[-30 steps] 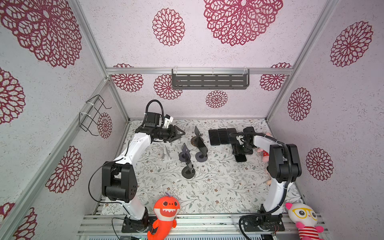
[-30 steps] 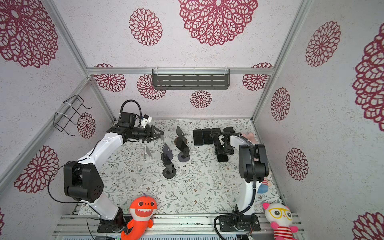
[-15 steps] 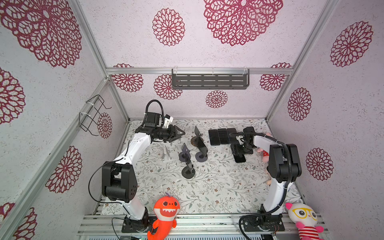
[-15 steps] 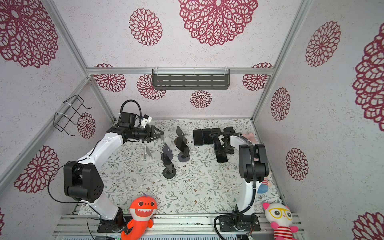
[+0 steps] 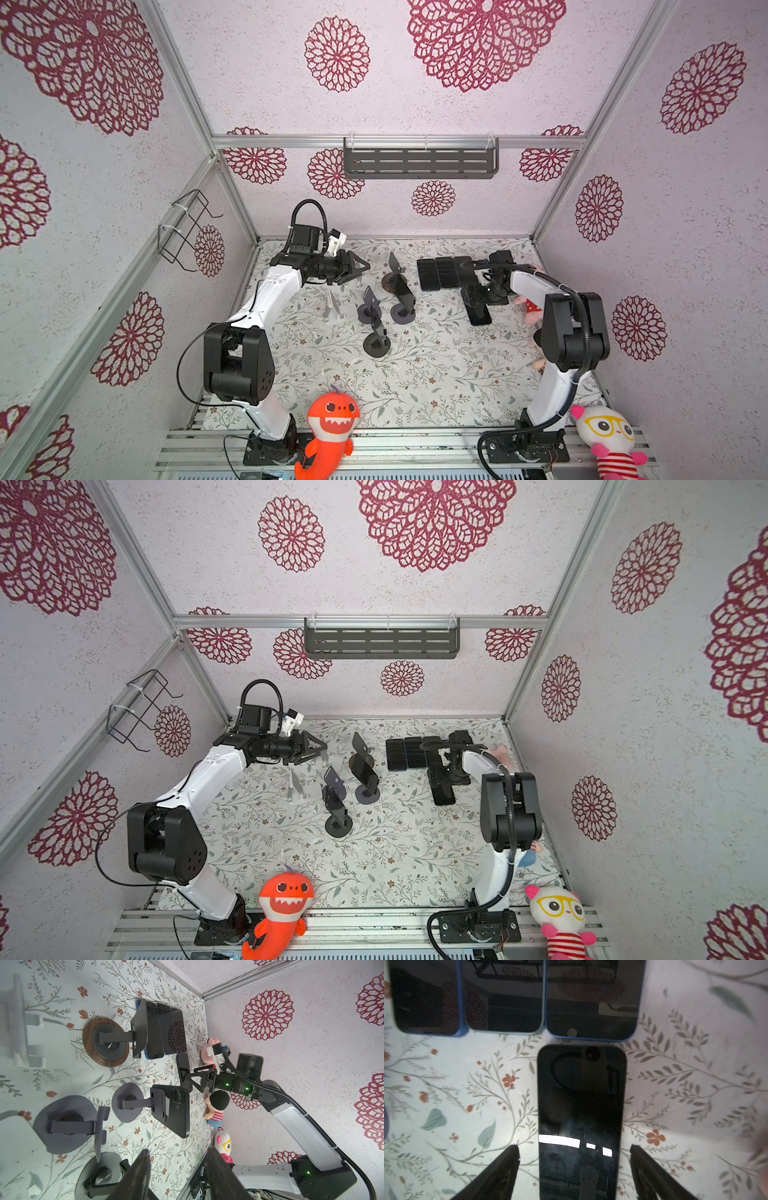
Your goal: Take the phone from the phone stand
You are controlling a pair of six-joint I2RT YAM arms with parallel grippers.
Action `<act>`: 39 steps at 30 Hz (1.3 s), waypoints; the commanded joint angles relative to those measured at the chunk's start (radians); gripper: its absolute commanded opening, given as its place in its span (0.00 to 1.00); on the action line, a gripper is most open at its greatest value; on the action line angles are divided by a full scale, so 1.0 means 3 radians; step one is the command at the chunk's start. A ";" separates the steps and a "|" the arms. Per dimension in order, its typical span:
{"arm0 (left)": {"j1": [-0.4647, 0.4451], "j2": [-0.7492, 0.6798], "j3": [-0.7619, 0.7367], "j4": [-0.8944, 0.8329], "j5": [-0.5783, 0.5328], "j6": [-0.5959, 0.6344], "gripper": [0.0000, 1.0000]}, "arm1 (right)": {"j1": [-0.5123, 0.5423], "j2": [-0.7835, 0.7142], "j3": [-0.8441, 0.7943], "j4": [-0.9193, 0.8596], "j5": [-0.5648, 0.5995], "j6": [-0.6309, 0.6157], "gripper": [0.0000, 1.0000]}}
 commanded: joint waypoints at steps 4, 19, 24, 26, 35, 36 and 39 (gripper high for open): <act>-0.0041 -0.0067 0.0244 -0.0466 -0.0537 0.0394 0.51 | -0.0006 -0.0729 -0.0092 0.0011 0.0080 0.0192 0.89; -0.0972 -0.0909 -0.0148 -0.0873 -0.2622 -0.0089 0.63 | 0.0071 -0.2113 -0.1100 0.0229 0.0346 0.0722 0.91; -0.1430 -0.1038 -0.0327 -0.1011 -0.2970 -0.0507 0.69 | 0.0074 -0.2258 -0.1263 0.0350 0.0402 0.0800 0.91; -0.1574 -0.1023 -0.0354 -0.1096 -0.3008 -0.0659 0.74 | 0.0081 -0.2300 -0.1323 0.0420 0.0398 0.0828 0.92; -0.1941 -0.0813 -0.0442 -0.1122 -0.3233 -0.0898 0.79 | 0.0081 -0.2413 -0.1523 0.0552 0.0476 0.0816 0.94; -0.1941 -0.0794 -0.0465 -0.1097 -0.3228 -0.0857 0.79 | 0.0081 -0.2414 -0.1533 0.0550 0.0473 0.0814 0.94; -0.1937 -0.0758 -0.0520 -0.1013 -0.3218 -0.0832 0.75 | 0.0081 -0.2454 -0.1575 0.0575 0.0470 0.0801 0.94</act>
